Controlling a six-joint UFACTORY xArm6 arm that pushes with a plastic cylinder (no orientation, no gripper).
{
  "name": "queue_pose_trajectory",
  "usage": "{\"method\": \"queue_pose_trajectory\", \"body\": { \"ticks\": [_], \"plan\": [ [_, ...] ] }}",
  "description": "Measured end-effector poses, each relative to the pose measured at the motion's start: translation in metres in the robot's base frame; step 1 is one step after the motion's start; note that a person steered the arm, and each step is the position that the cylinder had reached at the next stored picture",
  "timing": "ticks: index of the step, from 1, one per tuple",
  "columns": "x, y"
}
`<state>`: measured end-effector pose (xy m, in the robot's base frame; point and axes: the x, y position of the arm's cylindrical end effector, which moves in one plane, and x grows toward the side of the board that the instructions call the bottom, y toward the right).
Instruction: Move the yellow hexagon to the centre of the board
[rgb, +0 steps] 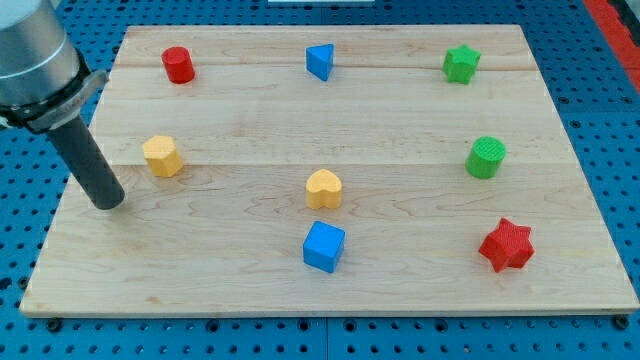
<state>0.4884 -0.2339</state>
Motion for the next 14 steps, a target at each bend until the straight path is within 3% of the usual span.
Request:
{"method": "queue_pose_trajectory", "body": {
  "ticks": [1, 4, 9, 11, 13, 14],
  "plan": [
    [-0.038, 0.000],
    [-0.048, 0.026],
    [-0.041, 0.209],
    [-0.041, 0.216],
    [-0.016, 0.150],
    [-0.065, 0.158]
  ]
}}
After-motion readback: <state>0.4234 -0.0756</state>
